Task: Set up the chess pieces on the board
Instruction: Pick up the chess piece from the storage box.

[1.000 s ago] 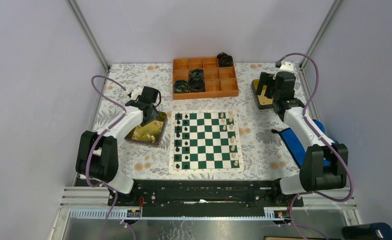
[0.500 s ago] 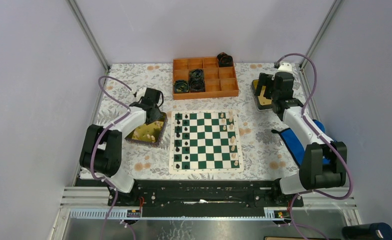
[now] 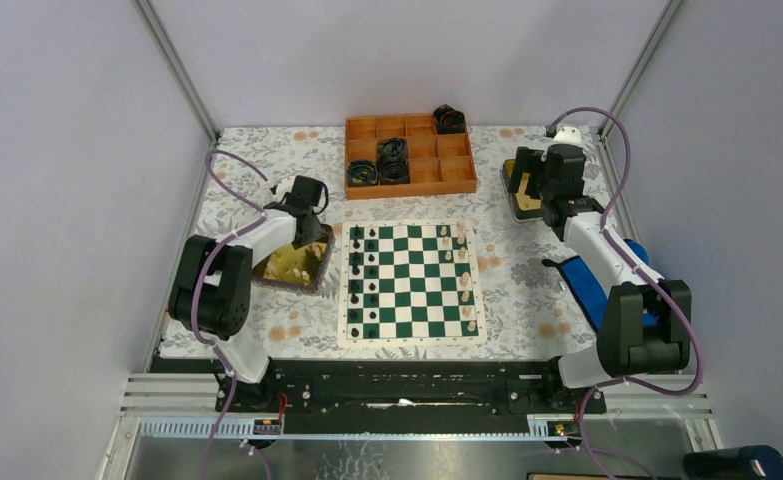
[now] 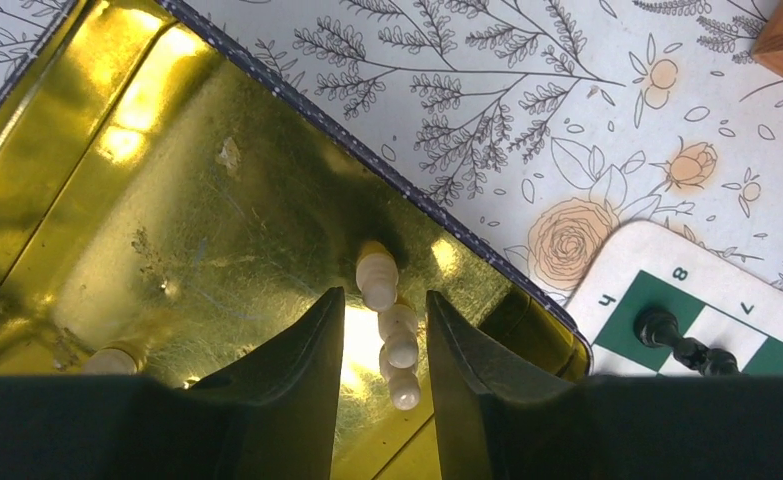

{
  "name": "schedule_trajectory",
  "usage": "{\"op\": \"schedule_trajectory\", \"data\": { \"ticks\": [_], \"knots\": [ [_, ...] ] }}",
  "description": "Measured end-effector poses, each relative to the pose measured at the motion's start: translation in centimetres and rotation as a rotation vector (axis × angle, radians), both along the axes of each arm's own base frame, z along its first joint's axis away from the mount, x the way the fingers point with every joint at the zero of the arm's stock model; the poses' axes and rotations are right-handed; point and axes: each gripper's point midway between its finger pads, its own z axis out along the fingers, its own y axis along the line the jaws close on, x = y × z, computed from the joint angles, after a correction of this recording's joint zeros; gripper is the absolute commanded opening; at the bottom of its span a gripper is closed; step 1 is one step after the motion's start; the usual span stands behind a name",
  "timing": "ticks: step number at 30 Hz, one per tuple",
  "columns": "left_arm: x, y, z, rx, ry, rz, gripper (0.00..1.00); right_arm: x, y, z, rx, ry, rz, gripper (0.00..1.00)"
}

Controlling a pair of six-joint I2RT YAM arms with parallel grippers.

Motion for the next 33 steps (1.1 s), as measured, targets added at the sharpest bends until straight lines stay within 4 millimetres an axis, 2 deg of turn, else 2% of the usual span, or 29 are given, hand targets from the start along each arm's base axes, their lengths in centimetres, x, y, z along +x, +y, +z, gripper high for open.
{"op": "schedule_trajectory", "data": {
  "ticks": [8,13,20,33],
  "knots": [
    [0.72,0.72,-0.13,0.005,-0.006,0.01,0.38,0.03,0.01,-0.18,-0.001,0.004,0.001,1.0],
    [0.98,0.92,-0.29,0.002,-0.006,0.01,0.3,0.11,0.08,-0.19,-0.001,0.005,0.002,1.0],
    [0.91,0.63,-0.5,-0.012,0.002,-0.001,0.25,0.33,0.1,0.0,-0.001,0.001,0.002,1.0],
    [0.81,0.64,-0.47,-0.012,0.002,-0.002,0.04,0.33,0.11,-0.01,-0.001,0.002,0.002,1.0]
  ]
}}
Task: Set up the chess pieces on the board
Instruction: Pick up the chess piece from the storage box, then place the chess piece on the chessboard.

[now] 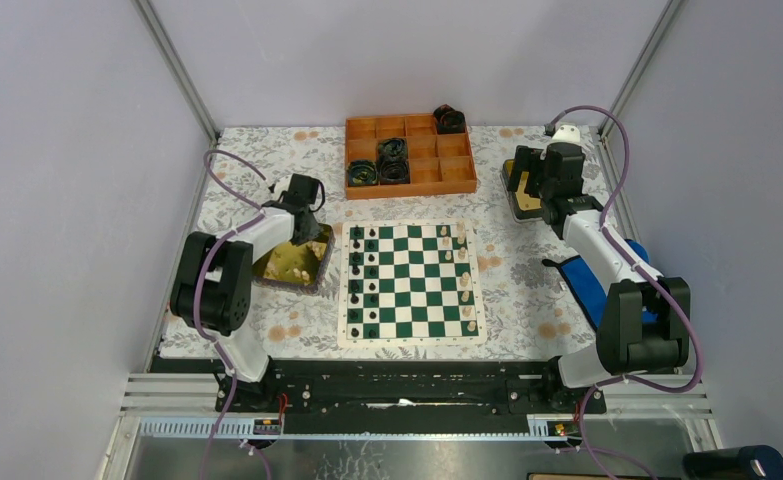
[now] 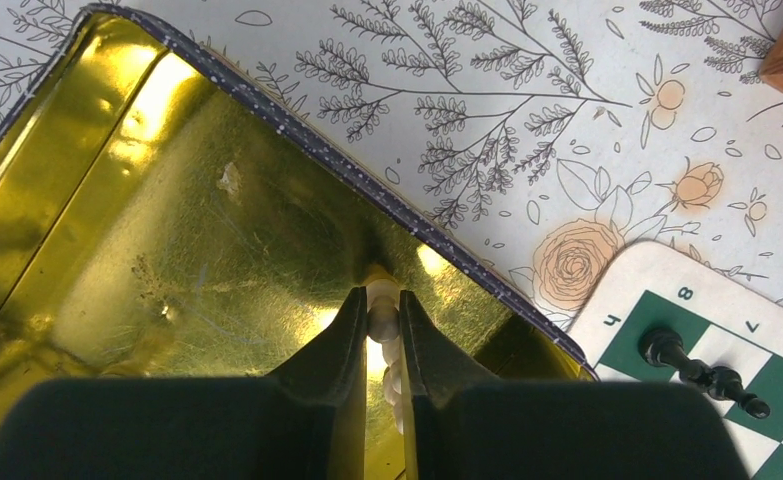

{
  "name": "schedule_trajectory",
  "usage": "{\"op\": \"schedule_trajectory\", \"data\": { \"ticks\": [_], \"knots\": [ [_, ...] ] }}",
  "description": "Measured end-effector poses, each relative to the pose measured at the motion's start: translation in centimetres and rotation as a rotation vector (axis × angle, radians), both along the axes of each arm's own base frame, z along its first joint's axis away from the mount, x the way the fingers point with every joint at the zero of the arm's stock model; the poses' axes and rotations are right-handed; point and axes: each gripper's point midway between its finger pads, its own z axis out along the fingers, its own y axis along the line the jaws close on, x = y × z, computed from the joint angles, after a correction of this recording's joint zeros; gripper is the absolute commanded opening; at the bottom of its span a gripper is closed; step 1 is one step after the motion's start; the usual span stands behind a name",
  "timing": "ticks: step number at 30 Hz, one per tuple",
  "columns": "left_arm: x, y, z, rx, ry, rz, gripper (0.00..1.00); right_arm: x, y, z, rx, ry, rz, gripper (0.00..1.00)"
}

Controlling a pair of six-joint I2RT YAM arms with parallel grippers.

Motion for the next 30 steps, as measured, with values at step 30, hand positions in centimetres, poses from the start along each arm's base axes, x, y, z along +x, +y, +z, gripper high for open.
{"op": "schedule_trajectory", "data": {
  "ticks": [30],
  "knots": [
    [-8.0,-18.2,11.3,-0.063,-0.218,-0.624,0.0,0.0,0.3,0.0,0.001,-0.001,0.005,1.0]
  ]
}}
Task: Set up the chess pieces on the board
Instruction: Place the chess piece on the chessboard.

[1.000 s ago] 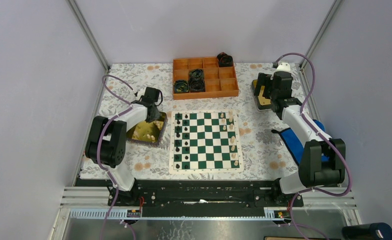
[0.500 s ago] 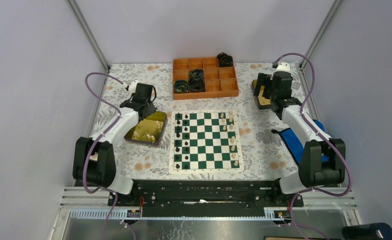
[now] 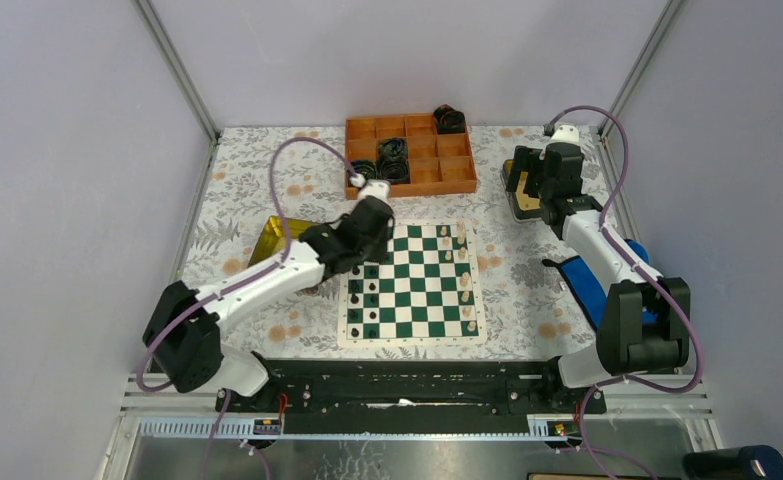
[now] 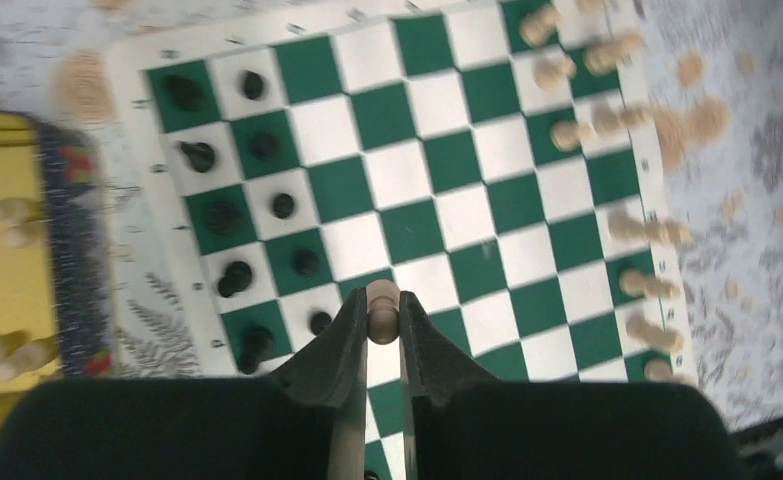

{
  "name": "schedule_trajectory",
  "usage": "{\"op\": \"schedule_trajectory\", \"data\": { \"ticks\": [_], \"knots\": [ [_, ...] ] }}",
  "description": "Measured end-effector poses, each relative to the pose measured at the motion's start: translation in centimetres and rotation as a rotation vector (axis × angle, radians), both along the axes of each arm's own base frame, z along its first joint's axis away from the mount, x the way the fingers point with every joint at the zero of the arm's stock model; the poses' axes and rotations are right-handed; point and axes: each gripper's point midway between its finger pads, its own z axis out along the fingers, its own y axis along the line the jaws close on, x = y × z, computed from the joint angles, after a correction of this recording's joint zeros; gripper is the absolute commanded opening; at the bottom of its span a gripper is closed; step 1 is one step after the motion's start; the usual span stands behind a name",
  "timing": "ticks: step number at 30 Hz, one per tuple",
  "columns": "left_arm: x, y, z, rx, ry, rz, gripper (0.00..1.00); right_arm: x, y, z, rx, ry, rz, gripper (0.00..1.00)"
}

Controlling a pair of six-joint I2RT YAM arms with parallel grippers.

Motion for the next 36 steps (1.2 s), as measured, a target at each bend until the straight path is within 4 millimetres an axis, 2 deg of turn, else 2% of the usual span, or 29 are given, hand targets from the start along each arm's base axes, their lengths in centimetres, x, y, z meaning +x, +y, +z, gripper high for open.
{"op": "schedule_trajectory", "data": {
  "ticks": [4,7,11,17,24,36],
  "knots": [
    [-2.6,-4.0,-1.8,0.067,0.018,-0.158,0.0,-0.2,-0.1,0.1,-0.001,0.003,-0.002,1.0],
    [-4.0,-6.1,-3.4,0.123,0.031,-0.247,0.0,-0.3,-0.1,0.2,0.003,0.002,-0.007,1.0],
    [-4.9,-8.4,-5.4,0.174,0.039,-0.333,0.0,-0.4,-0.2,0.6,0.008,-0.007,-0.02,1.0],
    [-4.0,-11.3,-7.1,0.211,0.031,-0.39,0.0,-0.6,-0.6,0.8,0.008,-0.011,-0.044,1.0],
    [-2.2,-14.1,-7.6,0.222,0.007,-0.42,0.0,-0.8,-0.7,0.8,0.009,-0.002,-0.054,1.0],
    [-0.7,-16.3,-8.4,0.225,-0.005,-0.434,0.0,-0.9,-0.9,0.7,0.003,0.0,-0.066,1.0]
  ]
}}
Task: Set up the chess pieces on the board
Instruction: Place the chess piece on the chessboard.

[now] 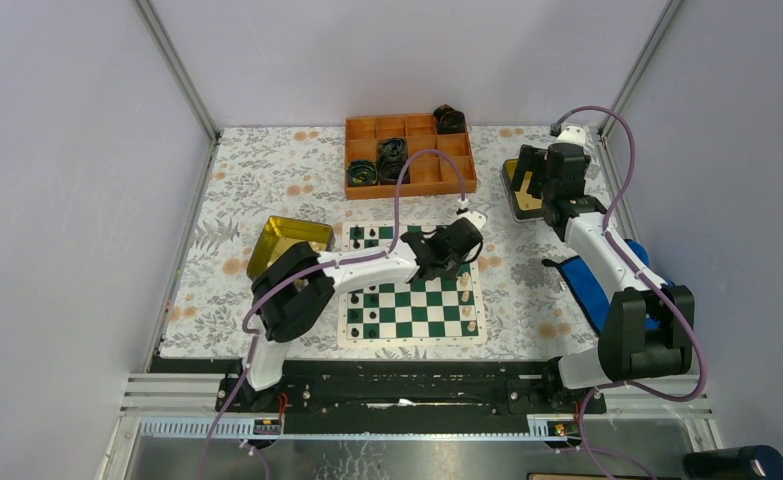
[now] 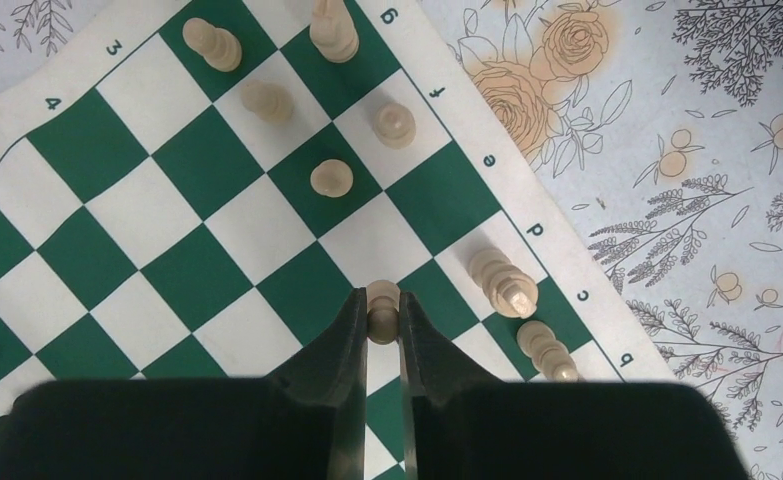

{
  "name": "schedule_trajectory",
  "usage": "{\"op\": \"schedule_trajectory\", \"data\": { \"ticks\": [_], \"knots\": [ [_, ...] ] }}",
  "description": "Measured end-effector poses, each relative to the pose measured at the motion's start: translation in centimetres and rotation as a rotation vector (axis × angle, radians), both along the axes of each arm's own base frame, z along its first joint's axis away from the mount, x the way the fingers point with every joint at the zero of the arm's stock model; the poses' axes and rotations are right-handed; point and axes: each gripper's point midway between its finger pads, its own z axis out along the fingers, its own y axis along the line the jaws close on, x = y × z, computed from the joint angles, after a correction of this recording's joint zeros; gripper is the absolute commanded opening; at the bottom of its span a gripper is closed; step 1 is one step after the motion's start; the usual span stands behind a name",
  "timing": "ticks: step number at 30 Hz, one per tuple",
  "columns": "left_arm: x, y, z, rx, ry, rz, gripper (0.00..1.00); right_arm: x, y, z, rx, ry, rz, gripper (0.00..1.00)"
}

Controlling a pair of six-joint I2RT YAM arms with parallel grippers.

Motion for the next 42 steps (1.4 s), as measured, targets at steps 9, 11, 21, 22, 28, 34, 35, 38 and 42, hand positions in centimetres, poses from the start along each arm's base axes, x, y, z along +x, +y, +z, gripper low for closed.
{"op": "schedule_trajectory", "data": {
  "ticks": [9,11,21,22,28,34,35,38,42],
  "knots": [
    [0.8,0.1,-0.8,-0.009,0.018,0.011,0.0,0.0,-0.1,0.0,0.003,-0.001,-0.009,1.0],
    [1.1,0.0,-0.7,-0.019,0.016,0.017,0.0,0.0,-0.1,0.0,0.004,-0.001,-0.009,1.0],
    [1.7,-0.4,-0.6,-0.059,0.016,0.029,0.01,0.0,-0.1,0.0,0.005,-0.001,-0.01,1.0],
    [1.7,-0.4,-0.7,-0.06,0.017,0.029,0.01,0.0,-0.1,0.0,0.005,-0.001,-0.01,1.0],
    [1.7,-0.2,-1.2,-0.058,0.028,0.036,0.02,0.0,-0.1,0.0,0.004,0.001,-0.01,1.0],
    [1.9,0.1,-1.9,-0.057,0.039,0.046,0.02,-0.1,-0.1,-0.1,0.004,0.002,-0.01,1.0],
    [1.9,0.1,-2.0,-0.057,0.041,0.048,0.02,-0.1,-0.1,-0.1,0.004,0.002,-0.01,1.0],
    [2.0,0.2,-2.2,-0.058,0.046,0.053,0.03,-0.1,-0.1,-0.1,0.004,0.002,-0.01,1.0],
    [2.0,0.2,-2.4,-0.061,0.051,0.055,0.09,-0.1,-0.1,-0.1,0.004,0.002,-0.01,1.0]
  ]
}}
